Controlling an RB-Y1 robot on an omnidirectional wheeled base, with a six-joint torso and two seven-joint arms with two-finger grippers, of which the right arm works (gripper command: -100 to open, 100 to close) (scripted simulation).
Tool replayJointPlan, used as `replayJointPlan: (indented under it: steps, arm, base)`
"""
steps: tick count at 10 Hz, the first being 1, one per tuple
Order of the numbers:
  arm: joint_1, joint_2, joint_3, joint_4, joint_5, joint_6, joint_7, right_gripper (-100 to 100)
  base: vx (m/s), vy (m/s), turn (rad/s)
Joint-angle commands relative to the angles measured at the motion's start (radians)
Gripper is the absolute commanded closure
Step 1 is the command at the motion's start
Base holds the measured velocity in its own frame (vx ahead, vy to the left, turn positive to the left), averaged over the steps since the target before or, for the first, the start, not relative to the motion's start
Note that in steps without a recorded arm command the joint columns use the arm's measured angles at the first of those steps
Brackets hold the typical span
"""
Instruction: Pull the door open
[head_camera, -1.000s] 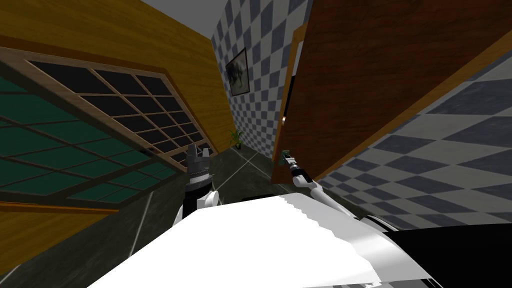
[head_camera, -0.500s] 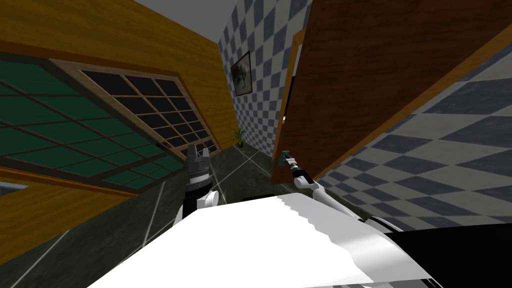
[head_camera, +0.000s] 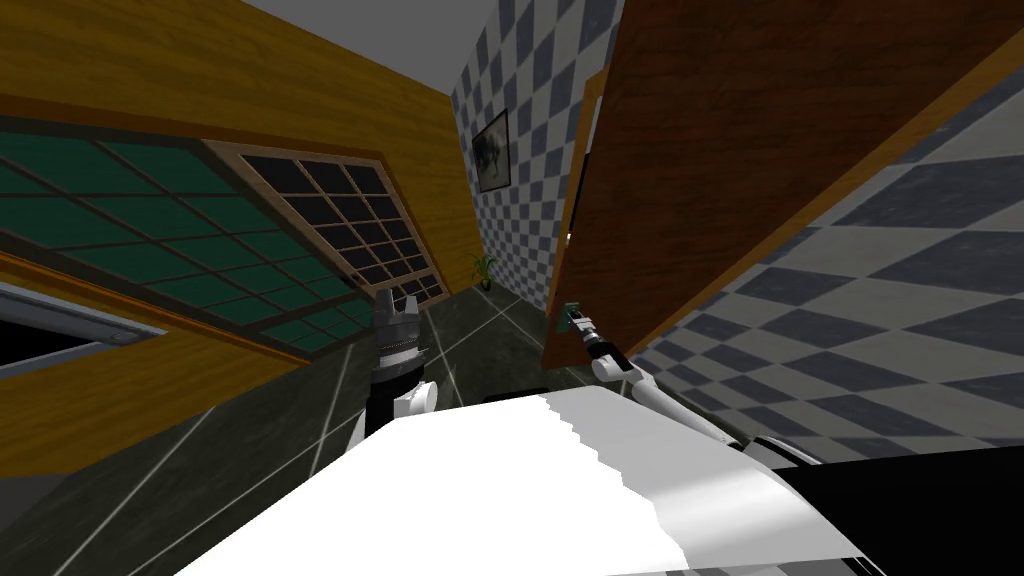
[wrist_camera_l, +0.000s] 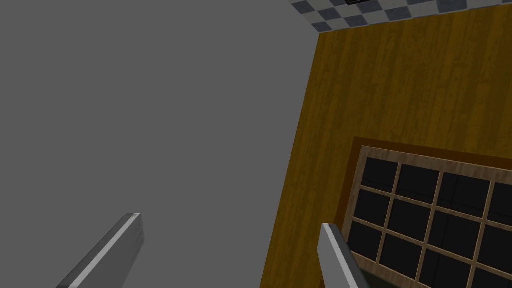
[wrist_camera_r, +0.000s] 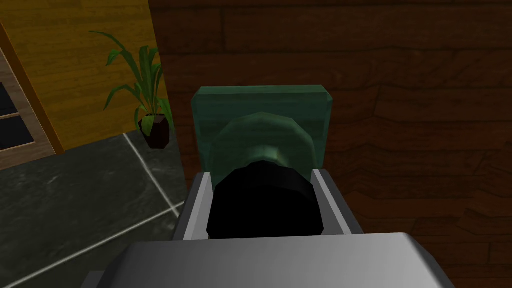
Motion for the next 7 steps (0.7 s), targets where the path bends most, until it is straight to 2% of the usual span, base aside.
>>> replayJointPlan:
  steps: [1,3,4,7]
  arm:
    - [0.010,-0.018,0.018,-0.011,-0.002,-0.014,-0.013,100]
    - [0.018,-0.037,0.034,-0.020,-0.004,-0.028,-0.025,100]
    - [0.018,-0.031,0.031,-0.016,-0.003,-0.020,-0.020,100]
    - [0.033,-0.068,0.063,-0.023,0.005,-0.053,-0.055,100]
  base:
    - [-0.206,-0.077,0.132]
    - [-0.185,-0.100,0.102]
    - [-0.072,-0.029,0.030]
    - [-0.179,-0.063,0.120]
